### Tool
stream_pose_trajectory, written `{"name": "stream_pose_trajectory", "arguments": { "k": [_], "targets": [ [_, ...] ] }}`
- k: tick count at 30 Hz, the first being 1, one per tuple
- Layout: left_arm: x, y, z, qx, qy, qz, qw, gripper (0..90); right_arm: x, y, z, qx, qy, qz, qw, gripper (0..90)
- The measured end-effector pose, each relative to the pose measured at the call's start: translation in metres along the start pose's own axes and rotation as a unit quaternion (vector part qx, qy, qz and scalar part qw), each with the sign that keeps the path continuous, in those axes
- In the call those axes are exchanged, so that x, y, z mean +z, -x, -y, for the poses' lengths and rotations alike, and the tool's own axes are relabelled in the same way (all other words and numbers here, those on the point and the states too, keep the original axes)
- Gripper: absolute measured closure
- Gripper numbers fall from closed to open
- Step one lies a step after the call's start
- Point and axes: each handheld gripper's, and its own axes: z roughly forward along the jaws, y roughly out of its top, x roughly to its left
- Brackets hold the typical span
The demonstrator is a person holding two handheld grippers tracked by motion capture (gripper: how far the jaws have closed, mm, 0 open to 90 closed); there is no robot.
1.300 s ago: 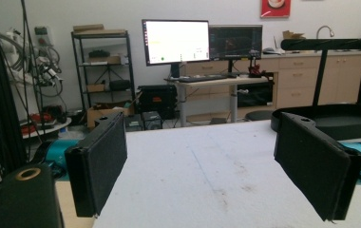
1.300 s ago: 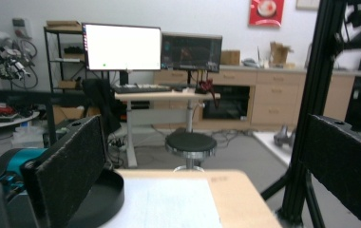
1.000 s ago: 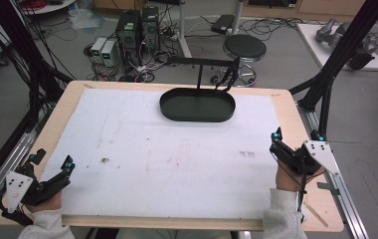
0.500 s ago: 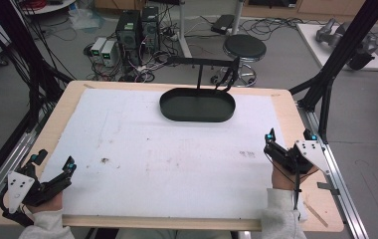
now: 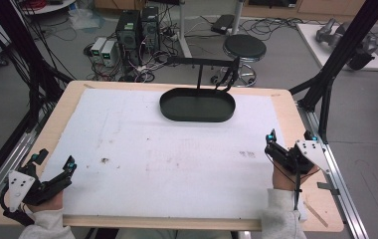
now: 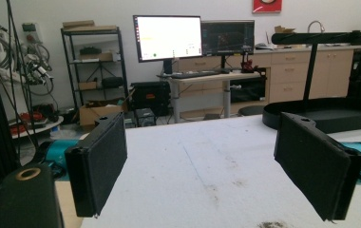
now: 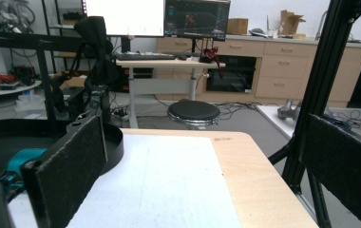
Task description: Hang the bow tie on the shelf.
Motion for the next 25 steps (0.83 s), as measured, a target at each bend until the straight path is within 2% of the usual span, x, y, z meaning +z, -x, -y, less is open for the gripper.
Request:
{"name": "stream_pose_trajectory", "arguments": {
  "k": [25],
  "targets": [
    [0.0006,-0.0024,0.0010,-0.002,-0.002,-0.005,1.0000,18.4,0.0022,-0.0011,0.0038,-0.002,-0.014,0.001,0.9999,0.8]
  ]
}}
